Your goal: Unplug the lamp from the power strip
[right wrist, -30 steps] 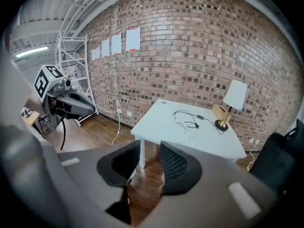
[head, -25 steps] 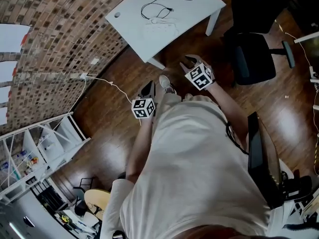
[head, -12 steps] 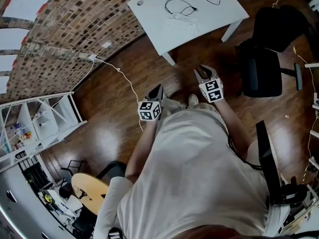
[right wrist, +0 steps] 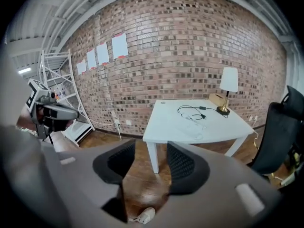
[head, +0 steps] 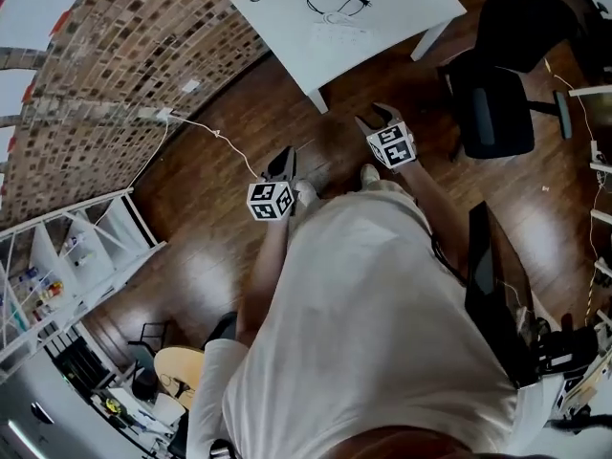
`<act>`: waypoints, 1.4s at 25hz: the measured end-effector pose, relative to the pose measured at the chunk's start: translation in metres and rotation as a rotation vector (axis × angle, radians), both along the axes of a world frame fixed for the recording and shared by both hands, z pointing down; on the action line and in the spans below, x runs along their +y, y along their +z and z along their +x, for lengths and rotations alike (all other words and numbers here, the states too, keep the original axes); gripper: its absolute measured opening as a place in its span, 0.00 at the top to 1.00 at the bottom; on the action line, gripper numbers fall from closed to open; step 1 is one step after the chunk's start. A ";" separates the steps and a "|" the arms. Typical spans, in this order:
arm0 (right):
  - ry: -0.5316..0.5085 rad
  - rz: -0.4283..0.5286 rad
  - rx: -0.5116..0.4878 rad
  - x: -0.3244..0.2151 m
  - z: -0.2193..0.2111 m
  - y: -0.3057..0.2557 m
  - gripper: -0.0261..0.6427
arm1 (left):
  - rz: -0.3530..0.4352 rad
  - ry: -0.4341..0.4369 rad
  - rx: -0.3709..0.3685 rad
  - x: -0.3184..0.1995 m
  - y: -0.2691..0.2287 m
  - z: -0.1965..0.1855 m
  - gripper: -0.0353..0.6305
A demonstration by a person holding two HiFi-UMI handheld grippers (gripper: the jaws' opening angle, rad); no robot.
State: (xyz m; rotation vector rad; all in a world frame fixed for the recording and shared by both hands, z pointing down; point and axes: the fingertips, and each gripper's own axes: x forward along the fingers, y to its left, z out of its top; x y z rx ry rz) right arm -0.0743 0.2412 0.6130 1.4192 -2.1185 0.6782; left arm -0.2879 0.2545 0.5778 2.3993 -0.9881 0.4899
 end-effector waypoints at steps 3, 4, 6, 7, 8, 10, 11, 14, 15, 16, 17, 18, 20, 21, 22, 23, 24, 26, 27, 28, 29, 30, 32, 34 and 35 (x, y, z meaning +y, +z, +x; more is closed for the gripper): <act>-0.024 -0.045 0.051 -0.002 -0.019 0.008 0.66 | 0.007 0.007 0.017 -0.012 -0.003 -0.019 0.94; -0.032 -0.061 0.072 -0.001 -0.024 0.011 0.66 | 0.004 0.015 0.016 -0.014 -0.001 -0.025 0.94; -0.045 -0.085 0.111 -0.001 -0.032 0.017 0.66 | -0.002 0.030 0.007 -0.017 0.005 -0.035 0.94; -0.052 -0.093 0.126 -0.003 -0.036 0.019 0.66 | -0.006 0.035 0.003 -0.020 0.008 -0.040 0.94; -0.059 -0.097 0.137 -0.004 -0.041 0.021 0.66 | -0.010 0.037 0.001 -0.022 0.011 -0.046 0.94; -0.067 -0.102 0.148 -0.005 -0.050 0.023 0.66 | -0.017 0.040 0.000 -0.026 0.015 -0.056 0.94; -0.070 -0.103 0.149 -0.006 -0.054 0.023 0.66 | -0.021 0.042 -0.001 -0.027 0.018 -0.061 0.94; -0.073 -0.110 0.149 -0.006 -0.064 0.023 0.67 | -0.039 0.045 -0.009 -0.028 0.028 -0.074 0.94; -0.072 -0.112 0.148 -0.005 -0.065 0.022 0.68 | -0.045 0.045 -0.011 -0.027 0.031 -0.078 0.94; -0.072 -0.115 0.150 -0.005 -0.066 0.023 0.68 | -0.049 0.045 -0.012 -0.028 0.034 -0.081 0.94; -0.075 -0.121 0.161 -0.005 -0.066 0.023 0.72 | -0.052 0.045 -0.010 -0.028 0.035 -0.083 0.94; -0.081 -0.128 0.178 -0.004 -0.064 0.024 0.80 | -0.054 0.045 -0.008 -0.029 0.036 -0.084 0.94; -0.089 -0.134 0.195 -0.004 -0.063 0.023 0.84 | -0.062 0.041 0.004 -0.029 0.037 -0.085 0.94; -0.088 -0.129 0.184 -0.005 -0.064 0.020 0.84 | -0.070 0.039 0.016 -0.030 0.036 -0.084 0.94; -0.086 -0.116 0.166 -0.007 -0.066 0.015 0.85 | -0.079 0.036 0.035 -0.031 0.033 -0.083 0.94; -0.085 -0.098 0.145 -0.011 -0.068 0.007 0.86 | -0.089 0.032 0.063 -0.034 0.029 -0.080 0.94; -0.084 -0.079 0.121 -0.015 -0.071 -0.002 0.86 | -0.099 0.029 0.100 -0.037 0.023 -0.075 0.94; -0.084 -0.041 0.069 -0.023 -0.076 -0.020 0.86 | -0.120 0.018 0.193 -0.047 0.008 -0.064 0.94; -0.085 -0.025 0.054 -0.026 -0.079 -0.028 0.88 | -0.133 0.012 0.242 -0.053 -0.001 -0.057 0.94; -0.089 -0.014 0.048 -0.029 -0.080 -0.035 0.88 | -0.149 0.005 0.292 -0.058 -0.009 -0.050 0.94; -0.095 -0.006 0.049 -0.031 -0.081 -0.039 0.88 | -0.165 0.000 0.338 -0.063 -0.017 -0.043 0.94; -0.100 0.000 0.051 -0.033 -0.082 -0.043 0.88 | -0.180 -0.003 0.378 -0.068 -0.024 -0.036 0.95; -0.106 0.015 0.055 -0.037 -0.082 -0.048 0.90 | -0.203 -0.005 0.444 -0.075 -0.038 -0.022 0.95; -0.104 0.032 0.050 -0.040 -0.081 -0.053 0.90 | -0.233 -0.008 0.521 -0.081 -0.046 -0.010 0.92; -0.101 0.042 0.044 -0.041 -0.080 -0.057 0.90 | -0.256 -0.014 0.571 -0.084 -0.050 -0.005 0.87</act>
